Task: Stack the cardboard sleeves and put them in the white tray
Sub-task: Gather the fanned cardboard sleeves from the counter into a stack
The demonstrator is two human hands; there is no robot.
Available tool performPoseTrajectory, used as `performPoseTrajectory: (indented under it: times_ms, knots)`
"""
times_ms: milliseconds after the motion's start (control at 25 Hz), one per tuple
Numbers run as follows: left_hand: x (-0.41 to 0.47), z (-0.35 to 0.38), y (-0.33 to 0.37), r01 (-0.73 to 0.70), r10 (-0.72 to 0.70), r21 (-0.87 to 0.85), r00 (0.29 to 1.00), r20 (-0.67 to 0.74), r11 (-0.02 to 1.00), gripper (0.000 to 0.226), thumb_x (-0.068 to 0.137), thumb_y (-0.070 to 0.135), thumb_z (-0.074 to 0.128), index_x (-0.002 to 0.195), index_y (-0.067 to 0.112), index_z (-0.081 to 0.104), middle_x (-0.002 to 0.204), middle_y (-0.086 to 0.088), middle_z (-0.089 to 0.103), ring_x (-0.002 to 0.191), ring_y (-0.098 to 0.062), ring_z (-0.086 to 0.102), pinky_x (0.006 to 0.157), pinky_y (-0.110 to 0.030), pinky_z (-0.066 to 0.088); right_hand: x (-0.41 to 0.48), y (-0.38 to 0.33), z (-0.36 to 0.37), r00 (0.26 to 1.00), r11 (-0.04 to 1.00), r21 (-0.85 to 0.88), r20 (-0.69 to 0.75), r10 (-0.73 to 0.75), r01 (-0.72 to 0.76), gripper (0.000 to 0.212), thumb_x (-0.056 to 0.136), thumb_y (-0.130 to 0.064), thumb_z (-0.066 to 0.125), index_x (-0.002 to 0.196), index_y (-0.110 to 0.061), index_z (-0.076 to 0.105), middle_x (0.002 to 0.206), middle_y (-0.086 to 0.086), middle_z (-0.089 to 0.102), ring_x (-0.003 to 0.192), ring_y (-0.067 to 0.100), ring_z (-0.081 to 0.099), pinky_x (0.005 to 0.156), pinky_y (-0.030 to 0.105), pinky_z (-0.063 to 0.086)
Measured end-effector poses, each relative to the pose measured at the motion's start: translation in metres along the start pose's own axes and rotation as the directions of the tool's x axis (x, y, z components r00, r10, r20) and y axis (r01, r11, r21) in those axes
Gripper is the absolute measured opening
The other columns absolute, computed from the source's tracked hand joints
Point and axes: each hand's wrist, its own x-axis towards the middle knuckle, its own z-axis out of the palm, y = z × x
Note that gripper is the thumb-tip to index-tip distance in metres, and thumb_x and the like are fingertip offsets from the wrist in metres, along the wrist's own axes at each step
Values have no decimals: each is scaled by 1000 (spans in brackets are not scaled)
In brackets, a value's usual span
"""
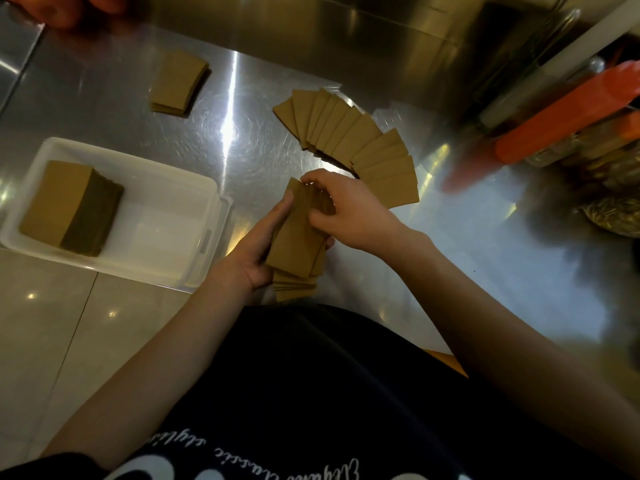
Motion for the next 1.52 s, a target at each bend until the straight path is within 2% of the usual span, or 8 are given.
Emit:
performPoseTrajectory:
  times_ms: [200, 320, 520, 680, 800, 960, 1240, 1520]
  knots:
    - [-4, 6, 2, -58, 58, 16, 997, -43, 998, 54, 77, 55, 75, 122, 26, 70, 108, -12, 72, 86, -25, 72, 71, -39, 61, -6, 6, 13, 997, 999, -40, -77, -25, 22, 47, 90, -29, 63, 134, -19, 48, 130, 3, 57, 116, 17, 51, 88, 24, 41]
    - [2, 3, 5, -136, 142, 48, 979, -143, 989, 46, 88, 52, 64, 129, 32, 61, 119, -14, 62, 93, -24, 69, 72, -38, 59, -16, 6, 21, 986, 975, 195, -105, 131, -109, 40, 86, -42, 65, 117, -26, 47, 119, -6, 55, 105, 8, 52, 78, 15, 42]
    - [15, 6, 6, -187, 165, -11, 887, -431, 982, 44, 85, 61, 64, 109, 25, 56, 106, -11, 64, 85, -22, 70, 63, -37, 60, -31, 1, 34, 920, 828, 402, 140, 367, -392, 57, 68, -68, 68, 98, -25, 48, 101, -3, 61, 92, 13, 64, 77, 35, 59]
    - [17, 4, 6, -233, 188, -47, 872, -453, 971, 46, 88, 58, 62, 108, 17, 54, 105, -12, 62, 95, -24, 66, 89, -44, 59, -29, -5, 44, 835, 391, 796, 240, 495, -461, 47, 87, -40, 68, 119, -15, 45, 112, 12, 64, 100, 18, 67, 87, 36, 58]
    - [15, 7, 3, -247, 246, 38, 916, -316, 968, 33, 91, 33, 67, 111, 15, 48, 77, -2, 69, 82, -18, 66, 80, -34, 58, -27, -3, 40, 819, 172, 911, 237, 523, -374, 30, 95, -22, 60, 118, -5, 52, 116, 15, 63, 107, 20, 64, 82, 27, 57]
    - [18, 9, -1, -318, 349, 145, 877, -330, 937, 34, 90, 30, 70, 120, 32, 54, 87, -1, 72, 85, -17, 69, 89, -43, 56, -28, 1, 35, 840, 251, 878, 251, 482, -407, 20, 98, -25, 55, 110, -10, 58, 111, 9, 64, 104, 16, 63, 78, 24, 58]
    - [17, -2, 4, -253, 156, -244, 921, -357, 936, 44, 85, 38, 73, 123, 21, 60, 111, -18, 66, 86, -28, 74, 78, -43, 60, -18, 29, 27, 831, 494, 708, 245, 499, -505, 39, 87, -51, 63, 113, -22, 57, 111, 4, 64, 99, 18, 66, 85, 39, 59]
    - [12, -10, 3, -212, 114, -334, 950, -291, 918, 41, 87, 55, 64, 110, 21, 69, 109, -17, 72, 89, -29, 71, 87, -41, 55, 8, 134, -8, 623, 618, 492, -179, 762, -614, 53, 85, -34, 66, 129, -10, 50, 122, 12, 58, 105, 27, 61, 92, 43, 53]
